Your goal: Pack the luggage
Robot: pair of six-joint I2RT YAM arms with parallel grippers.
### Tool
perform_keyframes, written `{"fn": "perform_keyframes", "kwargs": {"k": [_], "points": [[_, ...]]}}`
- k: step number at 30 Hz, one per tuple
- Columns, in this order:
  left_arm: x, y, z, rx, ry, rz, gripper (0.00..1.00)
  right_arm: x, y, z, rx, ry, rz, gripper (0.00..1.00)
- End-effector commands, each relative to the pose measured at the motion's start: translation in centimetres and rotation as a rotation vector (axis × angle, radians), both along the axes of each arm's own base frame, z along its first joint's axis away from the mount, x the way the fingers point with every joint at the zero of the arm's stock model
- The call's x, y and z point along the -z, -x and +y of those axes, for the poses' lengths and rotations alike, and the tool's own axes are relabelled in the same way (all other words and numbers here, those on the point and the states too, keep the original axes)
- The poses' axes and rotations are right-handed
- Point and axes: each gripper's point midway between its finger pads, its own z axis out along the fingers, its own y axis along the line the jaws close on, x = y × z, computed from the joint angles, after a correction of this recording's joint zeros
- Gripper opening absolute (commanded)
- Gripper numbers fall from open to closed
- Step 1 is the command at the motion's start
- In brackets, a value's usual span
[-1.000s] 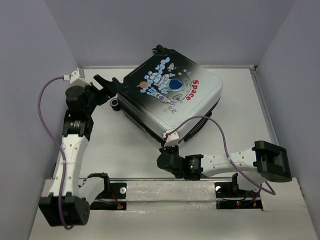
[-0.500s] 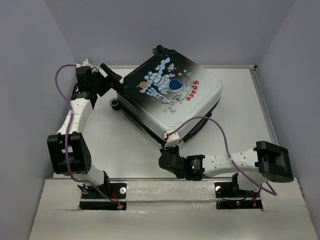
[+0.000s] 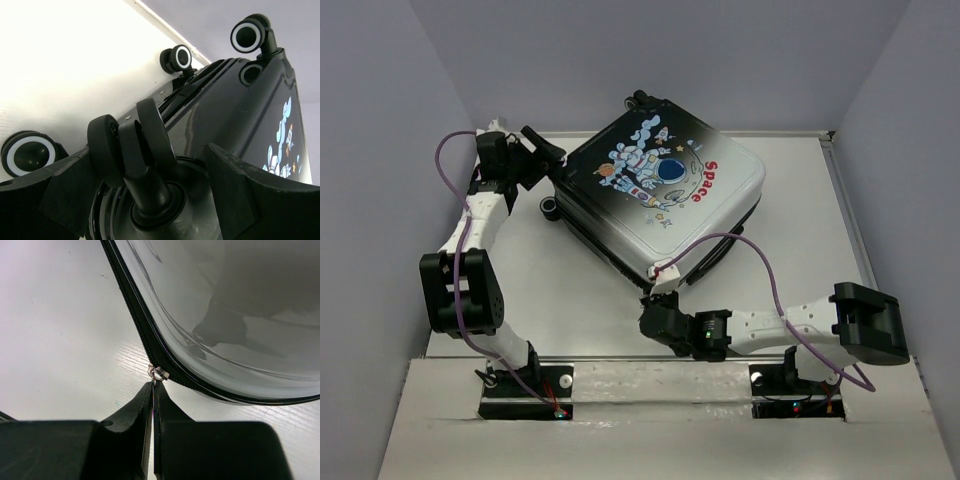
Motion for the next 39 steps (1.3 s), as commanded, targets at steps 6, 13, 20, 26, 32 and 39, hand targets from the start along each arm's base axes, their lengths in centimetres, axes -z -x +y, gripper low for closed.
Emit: {"fn": "perform_keyframes", "kwargs": {"k": [6, 13, 20, 26, 32, 39], "points": [[-3.4, -1.7, 0.0, -0.028, 0.068, -0.121, 0.85, -2.6, 1.7, 2.6, -0.091, -0.133, 0.021, 0.07], [-3.6, -2.0, 0.4, -0.078, 0.11, -0.165, 0.79, -2.6, 1.8, 2.6, -0.096, -0.137, 0.027, 0.07], [-4.5, -2.7, 0.5, -0.102, 0.144, -0.211, 0.73, -2.5, 2.0, 2.7, -0.104, -0.142, 0.035, 0.07], [-4.2, -2.9, 0.6, -0.099, 0.139, -0.223, 0.2, -2.3, 2.1, 2.6, -0.106, -0.141, 0.04, 0.07], [-3.6, -0.9, 1.3, -0.126, 0.056, -0.247, 0.06, -2.9, 2.0, 2.8, -0.112, -0.144, 0.029, 0.07], [0.7, 6.9, -0.6, -0.131, 0.151, -0.241, 0.06, -6.2, 0.4, 5.1, -0.157, -0.143, -0.032, 0.07]]}}
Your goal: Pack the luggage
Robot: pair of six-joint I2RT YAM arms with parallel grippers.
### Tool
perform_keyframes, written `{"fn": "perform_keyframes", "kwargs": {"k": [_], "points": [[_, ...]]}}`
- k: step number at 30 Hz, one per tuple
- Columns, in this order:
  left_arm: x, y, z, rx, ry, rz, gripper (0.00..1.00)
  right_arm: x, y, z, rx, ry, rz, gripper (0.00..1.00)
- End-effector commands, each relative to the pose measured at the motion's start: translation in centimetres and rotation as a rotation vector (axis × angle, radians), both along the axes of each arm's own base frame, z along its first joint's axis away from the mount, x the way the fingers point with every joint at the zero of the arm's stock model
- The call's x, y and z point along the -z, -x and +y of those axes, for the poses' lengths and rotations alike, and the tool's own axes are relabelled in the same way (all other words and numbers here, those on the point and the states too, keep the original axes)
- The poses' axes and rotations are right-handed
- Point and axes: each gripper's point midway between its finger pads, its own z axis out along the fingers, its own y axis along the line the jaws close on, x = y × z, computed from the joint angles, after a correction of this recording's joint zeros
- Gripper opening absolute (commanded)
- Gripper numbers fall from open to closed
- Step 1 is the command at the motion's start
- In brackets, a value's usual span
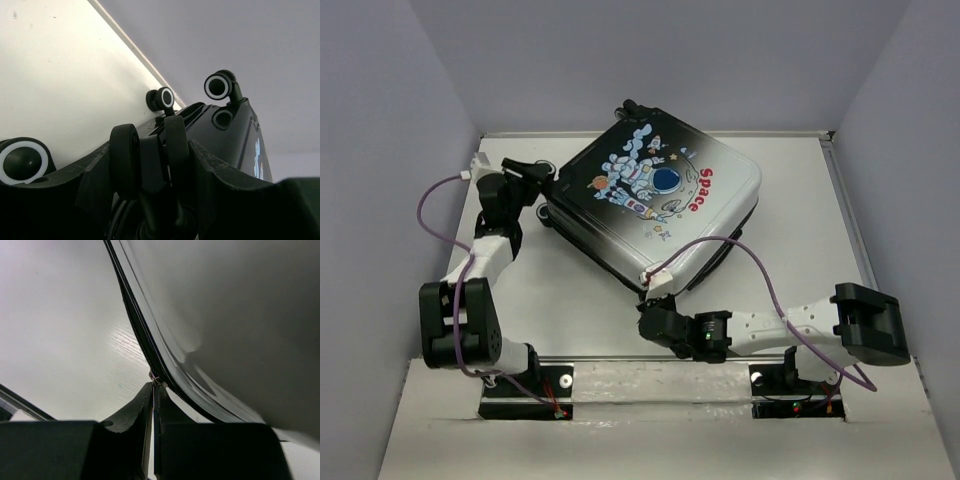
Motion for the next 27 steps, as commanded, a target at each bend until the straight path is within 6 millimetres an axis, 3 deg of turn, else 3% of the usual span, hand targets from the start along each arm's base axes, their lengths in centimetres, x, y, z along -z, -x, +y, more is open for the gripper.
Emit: {"fn": "perform_keyframes", "kwargs": {"k": [1, 2, 3, 5, 6, 7, 9, 10, 11, 13, 14, 17, 18, 20, 21, 23, 26, 27], "points": [[0.3, 5.7, -4.1, 0.104, -0.017, -0.085, 0.06, -7.2, -0.6, 5.1, -0.09, -0.2, -0.044, 0.07], [-1.0, 7.1, -4.9, 0.116, -0.027, -0.132, 0.06, -8.4, -1.3, 5.7, -0.097, -0.231, -0.052, 0.07], [1.0, 8.7, -6.2, 0.134, -0.041, -0.101, 0.06, -8.6, -1.7, 5.9, -0.104, -0.227, -0.062, 0.07], [1.7, 11.2, -7.0, 0.154, -0.036, -0.114, 0.06, -9.5, -2.4, 6.4, -0.118, -0.245, -0.071, 0.07], [0.4, 11.7, -7.3, 0.161, -0.034, -0.153, 0.06, -9.6, -2.3, 6.4, -0.123, -0.249, -0.07, 0.07], [2.0, 12.9, -7.4, 0.169, -0.031, -0.117, 0.06, -10.0, -2.8, 6.3, -0.119, -0.25, -0.08, 0.07], [0.6, 14.8, -7.7, 0.188, -0.02, -0.179, 0.06, -10.4, -2.9, 6.0, -0.124, -0.245, -0.095, 0.07], [1.2, 15.7, -7.9, 0.2, -0.023, -0.171, 0.06, -10.3, -3.6, 5.2, -0.11, -0.231, -0.104, 0.07], [0.5, 17.1, -8.6, 0.22, -0.024, -0.195, 0.06, -11.1, -3.7, 4.7, -0.122, -0.25, -0.107, 0.07], [0.9, 18.4, -9.2, 0.239, -0.03, -0.188, 0.06, -11.0, -4.9, 3.2, -0.112, -0.254, -0.104, 0.07], [0.5, 19.2, -9.2, 0.234, -0.03, -0.205, 0.06, -12.3, -5.1, 2.7, -0.127, -0.287, -0.117, 0.07], [0.8, 20.8, -11.2, 0.29, -0.005, -0.205, 0.06, -12.9, -4.8, 3.0, -0.201, -0.292, -0.128, 0.07], [0.8, 21.9, -13.1, 0.347, 0.023, -0.201, 0.06, -12.8, -4.2, 3.7, -0.246, -0.297, -0.118, 0.07], [0.7, 22.2, -14.2, 0.334, 0.015, -0.197, 0.06, -12.7, -3.7, 5.0, -0.299, -0.321, -0.102, 0.07], [0.8, 23.3, -16.5, 0.403, 0.002, -0.182, 0.06, -11.1, -3.1, 6.1, -0.34, -0.316, -0.059, 0.07], [1.2, 23.5, -17.9, 0.408, -0.036, -0.164, 0.06, -8.9, -1.6, 7.2, -0.37, -0.308, -0.018, 0.07], [-0.1, 24.9, -20.4, 0.461, -0.051, -0.18, 0.06, -6.8, -1.0, 6.1, -0.366, -0.311, 0.01, 0.07], [0.2, 25.2, -21.0, 0.473, -0.068, -0.174, 0.06, -5.6, -0.9, 4.3, -0.337, -0.288, 0.009, 0.07]]}}
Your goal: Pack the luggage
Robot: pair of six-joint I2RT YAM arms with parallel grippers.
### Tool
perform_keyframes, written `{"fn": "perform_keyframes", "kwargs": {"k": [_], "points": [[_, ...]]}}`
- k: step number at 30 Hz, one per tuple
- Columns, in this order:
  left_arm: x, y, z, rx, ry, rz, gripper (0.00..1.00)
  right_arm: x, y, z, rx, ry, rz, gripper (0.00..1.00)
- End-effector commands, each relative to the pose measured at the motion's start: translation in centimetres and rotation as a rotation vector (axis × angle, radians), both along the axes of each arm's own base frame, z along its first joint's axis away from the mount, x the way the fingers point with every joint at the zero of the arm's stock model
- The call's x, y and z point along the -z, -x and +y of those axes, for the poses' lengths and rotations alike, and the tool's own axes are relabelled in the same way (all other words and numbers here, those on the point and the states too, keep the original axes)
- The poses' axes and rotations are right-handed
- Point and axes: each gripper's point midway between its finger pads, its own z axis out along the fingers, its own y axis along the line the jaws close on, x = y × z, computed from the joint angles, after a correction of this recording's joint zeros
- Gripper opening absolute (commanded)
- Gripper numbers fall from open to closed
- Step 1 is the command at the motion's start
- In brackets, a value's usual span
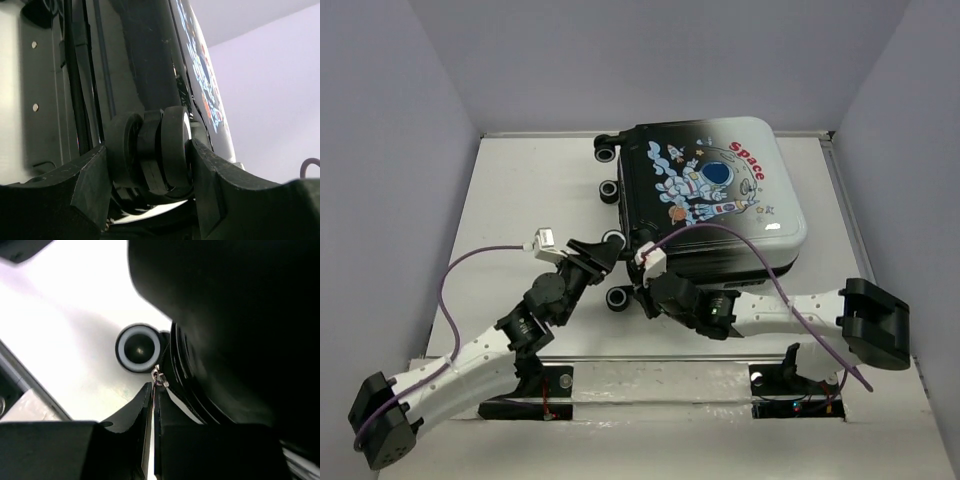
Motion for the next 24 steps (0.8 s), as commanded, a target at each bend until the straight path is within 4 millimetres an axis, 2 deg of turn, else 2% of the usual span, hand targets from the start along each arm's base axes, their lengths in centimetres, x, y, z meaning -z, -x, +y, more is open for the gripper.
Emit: {"fn": "perform_keyframes", "kwargs": {"k": [1, 2, 3, 5, 7, 8, 9, 10, 11, 12, 13, 14, 15, 16, 17, 18, 19, 21, 22, 24], "points": [[0.6, 3.6, -5.0, 0.19, -0.199, -0.056, 0.06, -4.7, 0.4, 1.3, -0.028, -0.302, -0.014, 0.07], [0.8, 3.4, -4.9, 0.18, -0.203, -0.051, 0.06, -4.7, 0.1, 0.2, -0.018, -0.305, -0.018, 0.07], [1.3, 4.3, -5.6, 0.209, -0.211, -0.044, 0.06, -5.2, -0.4, -1.9, -0.005, -0.327, -0.033, 0.07], [2.1, 5.5, -7.0, 0.246, -0.23, -0.037, 0.06, -6.2, -1.1, -4.0, 0.009, -0.359, -0.058, 0.07], [2.1, 6.2, -8.3, 0.268, -0.244, -0.037, 0.06, -8.1, -2.0, -6.5, 0.032, -0.405, -0.098, 0.07], [1.8, 6.6, -9.2, 0.289, -0.237, -0.046, 0.06, -8.3, -2.0, -7.1, 0.035, -0.399, -0.101, 0.07], [2.9, 6.9, -10.3, 0.311, -0.274, -0.036, 0.06, -8.6, -1.9, -7.5, 0.04, -0.402, -0.109, 0.07], [1.4, 7.3, -11.6, 0.337, -0.255, -0.059, 0.06, -9.3, -1.6, -8.1, 0.045, -0.412, -0.111, 0.07], [2.2, 7.4, -12.6, 0.356, -0.297, -0.059, 0.06, -9.5, -1.3, -8.3, 0.044, -0.427, -0.103, 0.07], [1.6, 7.4, -13.3, 0.37, -0.295, -0.073, 0.06, -9.6, -0.9, -8.4, 0.034, -0.444, -0.091, 0.07], [-0.2, 7.6, -14.5, 0.394, -0.272, -0.101, 0.06, -9.6, -0.6, -8.6, 0.055, -0.484, -0.05, 0.07], [-0.8, 7.6, -15.2, 0.405, -0.274, -0.117, 0.06, -9.2, -0.4, -8.9, 0.074, -0.508, -0.023, 0.07], [-1.0, 7.4, -15.9, 0.415, -0.299, -0.136, 0.06, -8.1, -0.3, -9.5, 0.103, -0.54, 0.002, 0.07], [-3.1, 7.3, -16.7, 0.418, -0.279, -0.168, 0.06, -7.4, -0.1, -9.4, 0.127, -0.58, 0.051, 0.07], [-3.7, 7.5, -17.3, 0.44, -0.283, -0.186, 0.06, -6.7, -0.2, -9.4, 0.14, -0.588, 0.067, 0.07], [-5.2, 7.3, -18.2, 0.45, -0.283, -0.214, 0.06, -5.6, -0.8, -9.3, 0.18, -0.589, 0.084, 0.07], [-5.7, 7.8, -18.9, 0.491, -0.282, -0.224, 0.06, -5.4, -1.0, -9.2, 0.207, -0.591, 0.084, 0.07], [-6.2, 8.3, -20.1, 0.545, -0.275, -0.23, 0.06, -6.3, -2.3, -9.6, 0.302, -0.624, 0.039, 0.07], [-7.5, 9.1, -21.0, 0.6, -0.235, -0.235, 0.06, -6.6, -2.7, -9.7, 0.335, -0.641, 0.024, 0.07], [-7.6, 9.6, -22.0, 0.647, -0.215, -0.224, 0.06, -8.6, -4.2, -10.3, 0.409, -0.715, -0.041, 0.07]]}}
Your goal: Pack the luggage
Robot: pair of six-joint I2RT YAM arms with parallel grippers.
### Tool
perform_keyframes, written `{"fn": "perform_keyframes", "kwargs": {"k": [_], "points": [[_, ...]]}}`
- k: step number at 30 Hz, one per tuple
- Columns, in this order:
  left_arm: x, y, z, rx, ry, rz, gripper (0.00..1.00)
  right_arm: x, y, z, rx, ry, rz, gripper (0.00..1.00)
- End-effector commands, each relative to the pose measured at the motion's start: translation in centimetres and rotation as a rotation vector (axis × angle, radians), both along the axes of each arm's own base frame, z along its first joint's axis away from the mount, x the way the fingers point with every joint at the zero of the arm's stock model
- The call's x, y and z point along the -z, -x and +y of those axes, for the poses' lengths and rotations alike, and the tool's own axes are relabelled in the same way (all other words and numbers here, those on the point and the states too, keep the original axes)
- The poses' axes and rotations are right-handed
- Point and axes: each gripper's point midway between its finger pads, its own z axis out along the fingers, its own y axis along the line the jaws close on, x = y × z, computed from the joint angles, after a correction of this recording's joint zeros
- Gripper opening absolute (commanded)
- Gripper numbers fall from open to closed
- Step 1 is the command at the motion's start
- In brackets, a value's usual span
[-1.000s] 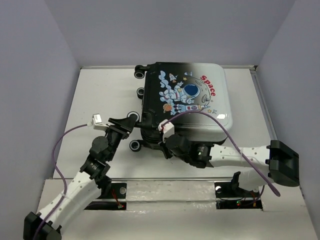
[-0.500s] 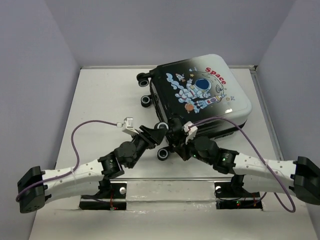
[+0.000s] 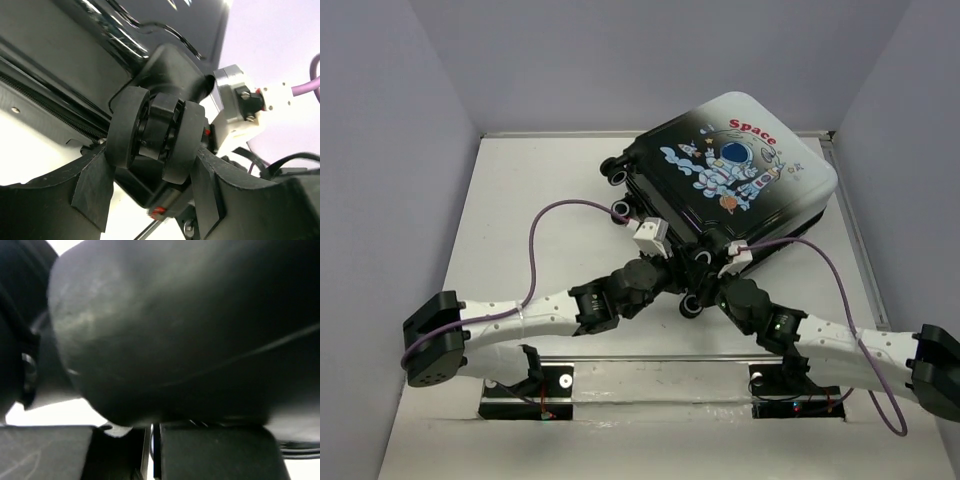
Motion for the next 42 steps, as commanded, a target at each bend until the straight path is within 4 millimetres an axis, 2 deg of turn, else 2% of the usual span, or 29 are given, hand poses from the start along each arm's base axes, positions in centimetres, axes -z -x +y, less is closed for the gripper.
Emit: {"fn": "perform_keyframes", "kwargs": {"k": [1, 2, 3, 4, 5, 6, 10, 11, 12, 13, 14, 15, 16, 17, 19, 20, 22, 23, 24, 26, 27, 28, 30, 33, 34, 36, 38, 39, 42], "points": [[-7.8, 4.4, -5.3, 0.294, 0.198, -0.033, 0.06, -7.8, -1.7, 2.8, 0.09, -0.363, -0.102, 0.07], [-8.1, 5.0, -5.8, 0.329, 0.213, -0.017, 0.06, -8.0, -2.3, 2.6, 0.126, -0.375, -0.118, 0.07], [-8.3, 5.3, -6.3, 0.352, 0.224, -0.012, 0.06, -10.2, -2.8, 2.6, 0.151, -0.463, -0.171, 0.07], [-9.4, 5.6, -6.8, 0.374, 0.249, -0.018, 0.06, -10.8, -3.3, 2.5, 0.193, -0.49, -0.193, 0.07], [-9.8, 6.0, -7.1, 0.404, 0.258, -0.018, 0.06, -9.6, -3.9, 3.1, 0.215, -0.471, -0.185, 0.07], [-10.0, 6.2, -7.4, 0.419, 0.264, -0.013, 0.06, -11.3, -4.2, 3.2, 0.226, -0.559, -0.219, 0.07], [-12.5, 6.5, -7.8, 0.441, 0.297, -0.049, 0.06, -11.2, -4.7, 2.8, 0.307, -0.666, -0.278, 0.07], [-12.2, 6.3, -7.6, 0.432, 0.259, -0.049, 0.33, -11.1, -4.7, 2.7, 0.306, -0.672, -0.285, 0.07], [-13.1, 5.9, -6.9, 0.412, 0.223, -0.102, 0.53, -10.7, -4.6, 2.6, 0.303, -0.659, -0.287, 0.07], [-15.1, 4.4, -5.9, 0.343, 0.209, -0.146, 0.71, -10.2, -4.6, 2.4, 0.312, -0.653, -0.262, 0.07], [-15.3, 3.3, -4.9, 0.301, 0.158, -0.165, 0.84, -9.5, -4.6, 2.1, 0.326, -0.64, -0.231, 0.07], [-15.5, 2.4, -2.8, 0.267, 0.102, -0.171, 0.94, -7.7, -4.4, 1.5, 0.348, -0.574, -0.183, 0.07], [-15.6, 1.2, -1.4, 0.241, 0.087, -0.183, 0.96, -7.0, -4.3, 1.1, 0.357, -0.572, -0.155, 0.07], [-16.8, -1.0, 1.6, 0.209, 0.107, -0.195, 0.96, -6.7, -4.1, 0.7, 0.358, -0.555, -0.156, 0.07], [-16.8, -3.5, 5.1, 0.155, 0.091, -0.194, 0.95, -6.4, -3.6, -0.2, 0.351, -0.534, -0.169, 0.07], [-16.1, -6.3, 8.9, 0.051, 0.047, -0.186, 0.95, -5.9, -3.5, -0.5, 0.348, -0.511, -0.163, 0.07], [-15.2, -8.4, 12.1, -0.008, -0.019, -0.195, 0.95, -6.5, -3.3, -0.5, 0.334, -0.499, -0.161, 0.07], [-13.2, -9.5, 14.0, -0.045, -0.114, -0.168, 0.95, -5.6, -3.2, -0.5, 0.335, -0.456, -0.14, 0.07], [-12.0, -11.8, 16.7, -0.126, -0.175, -0.145, 0.95, -5.9, -3.2, -0.5, 0.328, -0.459, -0.142, 0.07], [-10.1, -12.8, 17.6, -0.064, -0.248, -0.124, 0.95, -6.1, -3.0, -0.9, 0.321, -0.452, -0.156, 0.07], [-8.2, -14.3, 18.0, -0.045, -0.303, -0.101, 0.93, -6.0, -2.9, -1.0, 0.323, -0.45, -0.156, 0.07], [-8.2, -15.3, 18.7, -0.054, -0.329, -0.109, 0.92, -5.9, -2.9, -1.1, 0.321, -0.442, -0.159, 0.07], [-6.6, -17.1, 18.4, -0.028, -0.4, -0.125, 0.91, -6.0, -2.8, -1.1, 0.316, -0.439, -0.155, 0.07], [-6.1, -19.7, 18.1, -0.039, -0.453, -0.157, 0.92, -6.0, -2.7, -0.7, 0.296, -0.428, -0.154, 0.07], [-6.6, -20.6, 18.3, -0.046, -0.486, -0.195, 0.92, -5.8, -2.6, -0.5, 0.285, -0.42, -0.151, 0.07], [-4.9, -22.4, 17.9, -0.033, -0.531, -0.176, 0.93, -5.6, -2.6, -0.3, 0.279, -0.414, -0.149, 0.07], [-4.7, -23.6, 17.8, -0.019, -0.576, -0.196, 0.93, -5.6, -2.6, -0.1, 0.271, -0.411, -0.153, 0.07], [-3.3, -24.4, 17.5, -0.004, -0.601, -0.176, 0.93, -5.5, -2.6, 0.0, 0.264, -0.406, -0.154, 0.07], [-2.7, -25.9, 17.8, -0.015, -0.658, -0.185, 0.93, -5.6, -2.4, 0.4, 0.238, -0.397, -0.157, 0.07]]}}
